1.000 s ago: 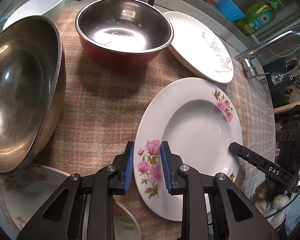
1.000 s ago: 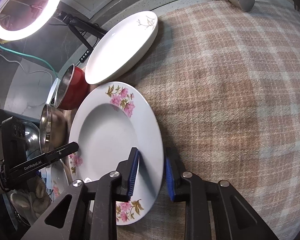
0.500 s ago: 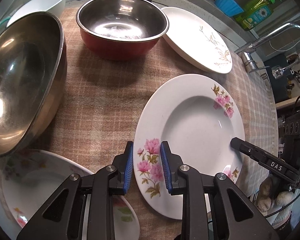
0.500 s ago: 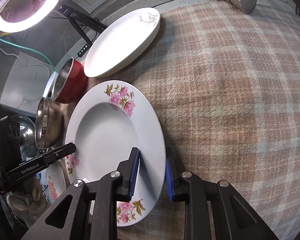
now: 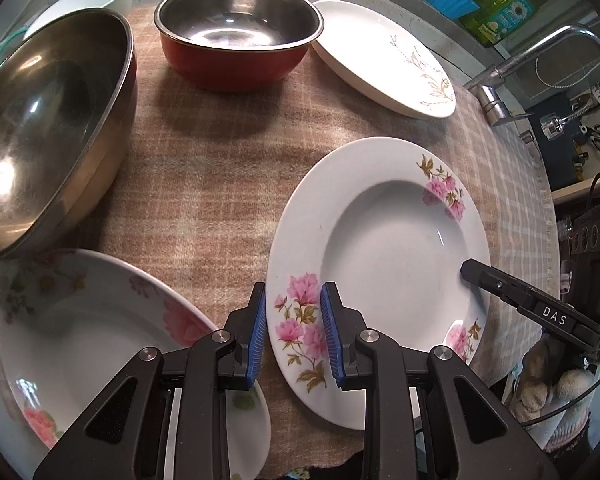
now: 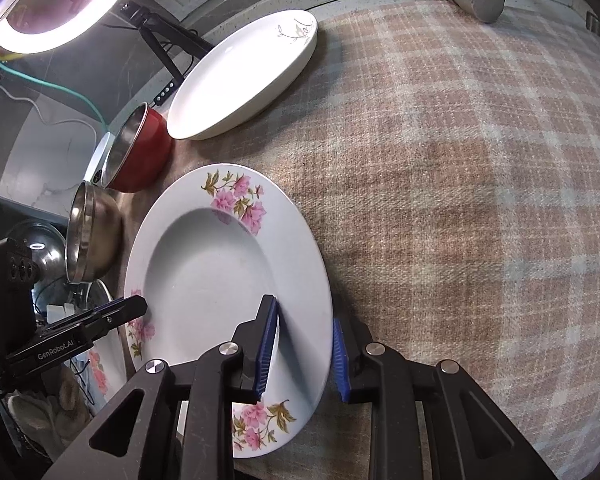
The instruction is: Organize plates and bowls
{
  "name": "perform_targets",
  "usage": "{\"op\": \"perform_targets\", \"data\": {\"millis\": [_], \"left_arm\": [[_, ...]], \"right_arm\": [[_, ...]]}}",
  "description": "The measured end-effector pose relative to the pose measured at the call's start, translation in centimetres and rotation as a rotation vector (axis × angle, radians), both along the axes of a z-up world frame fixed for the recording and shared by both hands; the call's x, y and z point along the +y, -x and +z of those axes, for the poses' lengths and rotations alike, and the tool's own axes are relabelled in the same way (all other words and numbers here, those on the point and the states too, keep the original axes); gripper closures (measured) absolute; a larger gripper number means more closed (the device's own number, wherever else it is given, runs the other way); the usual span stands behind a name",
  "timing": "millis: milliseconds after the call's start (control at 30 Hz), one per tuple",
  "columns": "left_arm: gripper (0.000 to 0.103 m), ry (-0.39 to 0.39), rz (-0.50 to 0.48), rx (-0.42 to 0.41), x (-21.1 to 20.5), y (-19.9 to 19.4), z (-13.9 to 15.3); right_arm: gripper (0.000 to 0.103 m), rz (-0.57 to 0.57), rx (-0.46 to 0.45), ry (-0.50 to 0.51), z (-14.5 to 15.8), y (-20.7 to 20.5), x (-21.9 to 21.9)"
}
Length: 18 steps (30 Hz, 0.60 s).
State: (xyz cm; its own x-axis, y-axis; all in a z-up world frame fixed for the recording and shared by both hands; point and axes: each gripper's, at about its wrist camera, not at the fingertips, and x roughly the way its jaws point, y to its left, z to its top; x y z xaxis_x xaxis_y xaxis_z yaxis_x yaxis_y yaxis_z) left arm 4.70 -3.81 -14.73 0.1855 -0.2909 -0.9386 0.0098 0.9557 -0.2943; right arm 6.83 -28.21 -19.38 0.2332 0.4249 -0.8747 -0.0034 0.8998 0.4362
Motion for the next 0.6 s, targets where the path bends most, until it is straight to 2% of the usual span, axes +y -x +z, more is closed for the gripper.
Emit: {"op": "perform_targets", "data": {"millis": [600], "left_arm": [[0.078,0.005,-0.036,0.009,-0.9,1.3,0.1]], "right_arm": [[0.078,-0.008,-0.002,0.04,0.2,1.2,-0.6]]}}
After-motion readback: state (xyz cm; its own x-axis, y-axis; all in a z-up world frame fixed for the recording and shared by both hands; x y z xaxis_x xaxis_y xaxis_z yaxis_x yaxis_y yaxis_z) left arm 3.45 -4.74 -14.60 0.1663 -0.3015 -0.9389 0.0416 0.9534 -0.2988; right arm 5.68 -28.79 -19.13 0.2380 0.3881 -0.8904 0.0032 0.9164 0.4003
